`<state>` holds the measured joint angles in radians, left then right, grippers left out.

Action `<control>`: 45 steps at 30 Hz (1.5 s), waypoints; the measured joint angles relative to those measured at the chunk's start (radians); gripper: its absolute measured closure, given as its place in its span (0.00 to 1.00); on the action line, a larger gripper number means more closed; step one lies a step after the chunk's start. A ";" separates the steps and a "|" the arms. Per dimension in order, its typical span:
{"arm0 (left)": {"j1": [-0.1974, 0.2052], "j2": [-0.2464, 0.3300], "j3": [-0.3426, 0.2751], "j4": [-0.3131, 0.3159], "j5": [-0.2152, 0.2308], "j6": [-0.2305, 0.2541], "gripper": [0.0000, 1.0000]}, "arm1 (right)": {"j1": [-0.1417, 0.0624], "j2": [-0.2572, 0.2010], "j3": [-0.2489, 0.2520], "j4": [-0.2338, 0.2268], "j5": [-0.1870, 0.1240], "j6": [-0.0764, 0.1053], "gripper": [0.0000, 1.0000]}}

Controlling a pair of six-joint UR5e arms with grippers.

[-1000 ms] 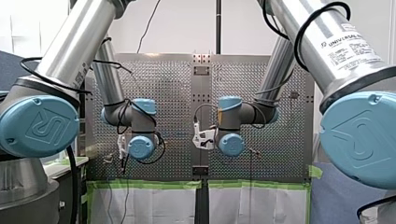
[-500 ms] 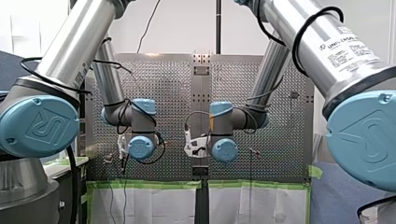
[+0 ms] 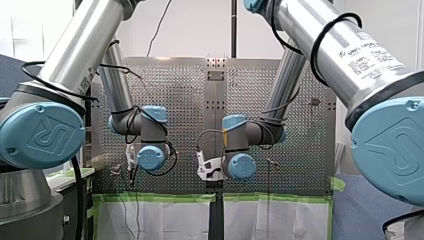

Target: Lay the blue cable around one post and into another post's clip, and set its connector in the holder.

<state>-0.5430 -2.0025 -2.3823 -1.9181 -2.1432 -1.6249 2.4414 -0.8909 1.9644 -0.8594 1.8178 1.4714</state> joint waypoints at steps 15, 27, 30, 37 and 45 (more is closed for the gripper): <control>0.103 0.090 -0.024 -0.103 0.082 -0.083 1.00 | 0.026 -0.085 -0.064 0.031 0.065 0.086 1.00; 0.201 0.188 -0.017 -0.201 0.166 -0.128 1.00 | 0.010 -0.196 -0.131 0.127 0.054 0.095 1.00; 0.228 0.215 -0.017 -0.227 0.190 -0.136 1.00 | 0.009 -0.226 -0.141 0.132 0.054 0.096 1.00; 0.289 0.276 -0.013 -0.250 0.201 -0.134 1.00 | 0.013 -0.291 -0.171 0.139 0.051 0.089 1.00; 0.355 0.342 0.002 -0.256 0.199 -0.174 1.00 | 0.017 -0.315 -0.202 0.196 0.049 0.081 1.00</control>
<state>-0.1881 -1.6605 -2.3804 -2.1738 -1.9438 -1.7986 2.4579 -1.2058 1.7624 -0.6637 1.8667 1.5527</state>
